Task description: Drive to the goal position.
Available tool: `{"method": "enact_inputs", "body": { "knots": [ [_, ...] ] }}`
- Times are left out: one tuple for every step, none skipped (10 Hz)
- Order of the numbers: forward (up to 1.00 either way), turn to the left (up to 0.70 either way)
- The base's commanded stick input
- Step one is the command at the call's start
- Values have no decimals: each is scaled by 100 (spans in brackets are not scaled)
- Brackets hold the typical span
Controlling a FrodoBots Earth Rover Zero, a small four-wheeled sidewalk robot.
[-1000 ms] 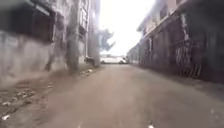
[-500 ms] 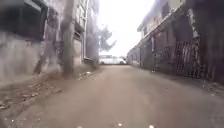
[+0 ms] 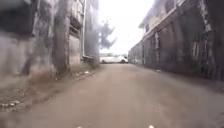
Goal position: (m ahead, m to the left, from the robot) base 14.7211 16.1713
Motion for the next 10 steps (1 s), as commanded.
{"method": "enact_inputs", "body": {
  "knots": [
    [100,0],
    [100,0],
    [100,0],
    [100,0],
    [100,0],
    [100,0],
    [100,0],
    [100,0],
    [100,0],
    [100,0]
  ]
}}
